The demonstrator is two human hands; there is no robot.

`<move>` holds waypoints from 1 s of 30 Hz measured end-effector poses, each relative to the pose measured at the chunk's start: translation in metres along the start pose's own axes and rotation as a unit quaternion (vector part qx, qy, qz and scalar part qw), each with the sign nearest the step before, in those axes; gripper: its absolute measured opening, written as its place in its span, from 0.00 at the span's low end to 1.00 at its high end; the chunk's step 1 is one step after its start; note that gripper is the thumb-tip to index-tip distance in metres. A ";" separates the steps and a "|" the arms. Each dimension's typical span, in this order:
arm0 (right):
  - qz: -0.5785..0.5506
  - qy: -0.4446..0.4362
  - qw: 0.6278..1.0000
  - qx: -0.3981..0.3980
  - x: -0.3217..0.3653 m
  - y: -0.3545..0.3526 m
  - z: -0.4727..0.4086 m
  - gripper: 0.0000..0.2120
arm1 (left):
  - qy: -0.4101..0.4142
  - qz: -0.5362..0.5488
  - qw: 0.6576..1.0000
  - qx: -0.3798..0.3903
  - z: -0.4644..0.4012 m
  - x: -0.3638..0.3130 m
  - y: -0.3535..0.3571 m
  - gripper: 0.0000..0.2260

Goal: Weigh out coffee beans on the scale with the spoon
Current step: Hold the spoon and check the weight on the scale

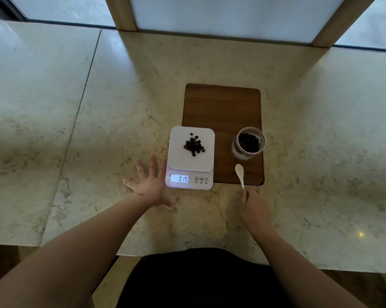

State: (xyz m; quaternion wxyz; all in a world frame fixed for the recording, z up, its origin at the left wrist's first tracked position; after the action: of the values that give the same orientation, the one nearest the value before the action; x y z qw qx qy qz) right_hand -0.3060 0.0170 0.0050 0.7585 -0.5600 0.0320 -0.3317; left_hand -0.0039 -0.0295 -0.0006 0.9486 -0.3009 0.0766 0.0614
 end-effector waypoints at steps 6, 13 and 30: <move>-0.082 0.033 0.995 0.035 -0.003 -0.002 -0.003 0.12 | 0.003 0.004 1.000 -0.007 0.001 0.000 0.000 0.73; -0.120 0.098 0.987 0.045 -0.006 -0.002 -0.010 0.09 | 0.006 0.004 1.000 -0.011 0.000 0.000 -0.002 0.73; -0.060 0.103 0.989 0.087 -0.008 -0.004 -0.018 0.15 | 0.011 -0.001 1.000 -0.027 -0.004 0.002 0.002 0.72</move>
State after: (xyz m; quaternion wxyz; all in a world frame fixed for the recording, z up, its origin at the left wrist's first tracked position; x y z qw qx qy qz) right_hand -0.3214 0.0064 -0.0011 0.7757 -0.4560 0.0473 -0.4337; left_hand -0.0029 -0.0296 -0.0054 0.9393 -0.3270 0.0855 0.0595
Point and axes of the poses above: each hand's wrist, its own z-axis away from the middle knuckle, its own y-axis out of the palm, x = y × z, the point moved 2 cm from there along -z, towards the middle knuckle, and after that the axes turned 8 degrees about y, right-handed, at the moved point
